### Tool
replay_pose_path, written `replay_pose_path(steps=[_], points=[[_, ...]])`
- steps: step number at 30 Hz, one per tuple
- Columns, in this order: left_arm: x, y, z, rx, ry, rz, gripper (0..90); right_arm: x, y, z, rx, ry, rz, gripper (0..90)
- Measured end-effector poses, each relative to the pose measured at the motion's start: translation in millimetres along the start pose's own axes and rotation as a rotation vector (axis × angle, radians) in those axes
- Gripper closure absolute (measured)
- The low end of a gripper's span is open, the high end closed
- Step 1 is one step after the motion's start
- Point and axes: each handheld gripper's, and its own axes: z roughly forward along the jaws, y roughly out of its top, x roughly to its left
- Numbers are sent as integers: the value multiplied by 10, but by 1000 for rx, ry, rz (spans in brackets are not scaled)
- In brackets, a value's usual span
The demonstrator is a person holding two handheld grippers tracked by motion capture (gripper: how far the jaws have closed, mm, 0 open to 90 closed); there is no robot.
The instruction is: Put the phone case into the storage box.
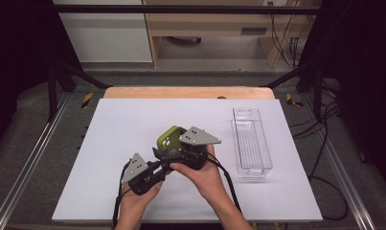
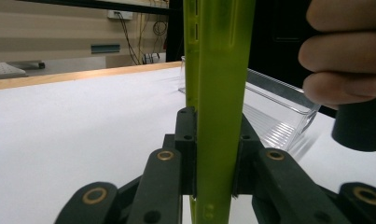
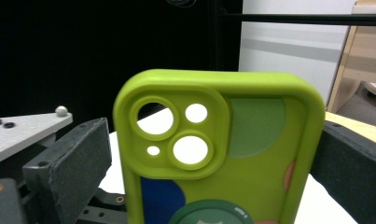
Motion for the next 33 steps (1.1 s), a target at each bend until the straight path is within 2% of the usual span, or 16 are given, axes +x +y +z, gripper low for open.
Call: replay_pose_path(steps=[9,13,19,29,30,31,33], points=[[-19,-1,10,9,-32,-14,769,-15,-3,-13,-1,-14,-12,88],[3,-1,7,1,-52,-44,769,-29,-8,-30,-3,-20,-11,98],[19,-15,13,6,-54,-56,769,-22,-12,-30,9,-17,-4,146],[28,-34,22,11,-49,-67,762,-29,22,-19,74,-27,23,159],[31,-30,22,14,-47,-69,754,-41,28,-17,78,-28,34,159],[34,-28,26,23,-42,-71,708,-59,38,-16,81,-35,38,160],[39,-25,25,35,-21,-53,572,-127,69,-23,89,-54,44,160]])
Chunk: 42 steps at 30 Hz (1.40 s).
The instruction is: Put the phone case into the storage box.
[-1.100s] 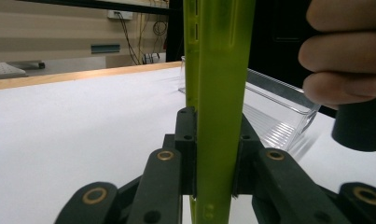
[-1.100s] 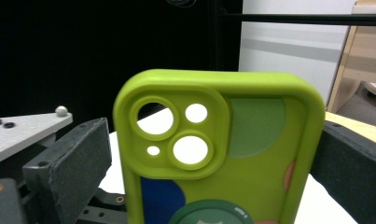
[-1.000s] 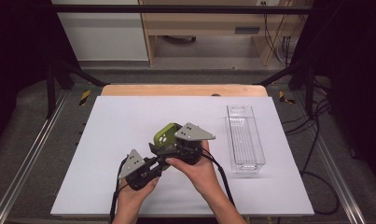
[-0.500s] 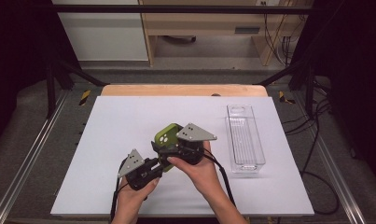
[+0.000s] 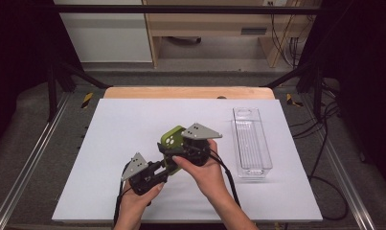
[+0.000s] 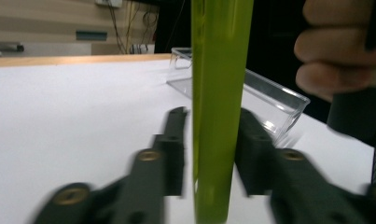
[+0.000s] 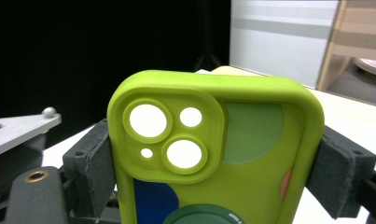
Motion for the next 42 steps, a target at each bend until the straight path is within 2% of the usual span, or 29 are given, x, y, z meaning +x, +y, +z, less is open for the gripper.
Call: replay_pose_path(steps=[2,4,9,12,15,19,24,30,34,39,42], points=[[6,10,-2,1,16,11,490,-97,40,-6,15,-21,4,160],[17,28,-8,2,21,2,395,-213,82,-18,39,-48,9,160],[64,79,-43,14,67,28,279,-518,169,-78,100,-92,31,160],[122,95,-87,33,109,33,184,-698,221,-132,121,-112,77,160],[190,52,-181,48,150,49,128,-858,288,-186,132,-142,103,161],[293,-28,-350,67,164,27,92,-1021,367,-247,144,-173,124,161],[376,-105,-553,79,198,55,55,-1182,466,-343,136,-213,126,161],[465,-163,-702,47,208,72,43,-1401,602,-492,118,-276,136,161],[546,-195,-781,10,217,30,43,-1560,678,-588,97,-343,121,162],[578,-216,-820,-19,237,28,43,-1776,684,-668,57,-432,95,162],[571,-230,-808,-16,232,43,44,-1912,654,-668,42,-490,70,163]])
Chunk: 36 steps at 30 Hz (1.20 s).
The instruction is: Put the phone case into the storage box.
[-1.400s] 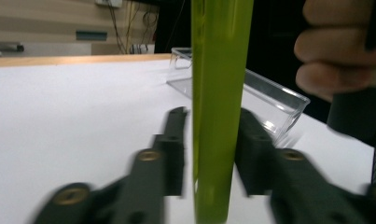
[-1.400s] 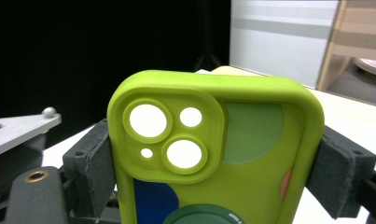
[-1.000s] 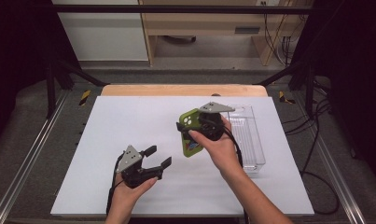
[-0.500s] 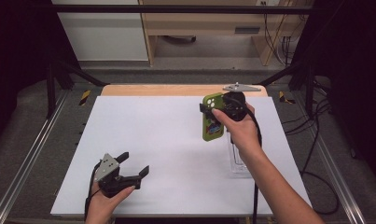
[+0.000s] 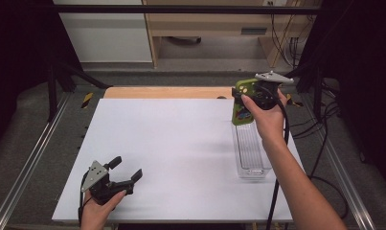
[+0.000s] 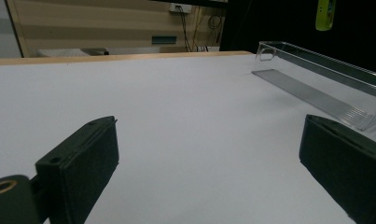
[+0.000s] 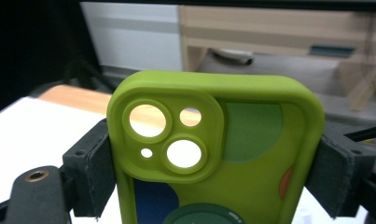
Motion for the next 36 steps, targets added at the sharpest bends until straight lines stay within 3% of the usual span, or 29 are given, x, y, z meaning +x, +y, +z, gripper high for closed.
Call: replay_pose_path(steps=[5,8,11,13,25,36], points=[[0,-18,-2,-9,4,-2,45,-147,-36,130,-61,-54,-1,163],[-2,-11,6,-42,17,-28,43,-171,-75,210,-81,-77,-13,163],[-8,-6,-12,-61,24,1,38,-184,-130,279,-109,-87,-13,163],[-3,-14,-19,-66,27,-5,38,-201,-157,321,-125,-98,-14,163],[-12,-24,-18,-72,32,8,38,-323,-233,450,-132,-129,14,163],[-45,-20,-26,-91,32,31,22,-349,-328,492,-111,-133,26,163]])
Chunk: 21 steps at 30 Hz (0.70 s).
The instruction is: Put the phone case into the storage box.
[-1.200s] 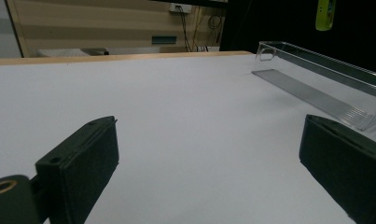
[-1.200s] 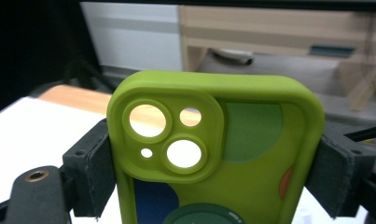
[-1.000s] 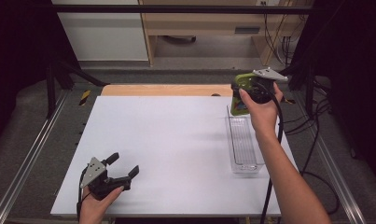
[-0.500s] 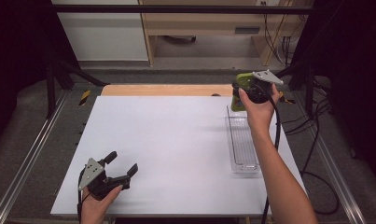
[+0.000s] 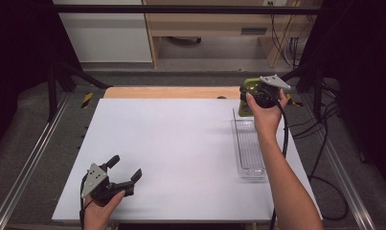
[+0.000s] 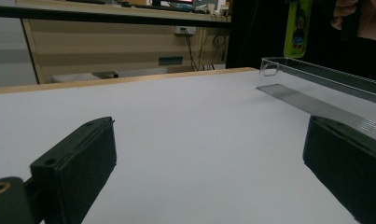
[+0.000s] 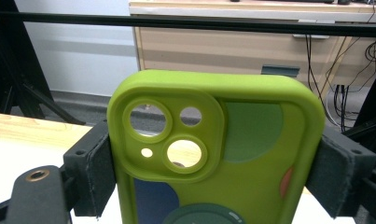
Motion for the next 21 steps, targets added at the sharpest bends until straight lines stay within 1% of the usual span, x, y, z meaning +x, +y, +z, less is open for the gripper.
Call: replay_pose_path(steps=[7,10,12,21], points=[[-17,-2,8,3,-7,5,22,5,-59,28,15,1,1,163],[-14,1,2,2,-7,9,22,12,-83,41,22,-2,-8,163],[-14,-1,6,2,-5,4,22,15,-97,55,24,-6,-15,163],[-22,-1,9,1,-9,8,22,50,-166,138,29,-29,-11,163]])
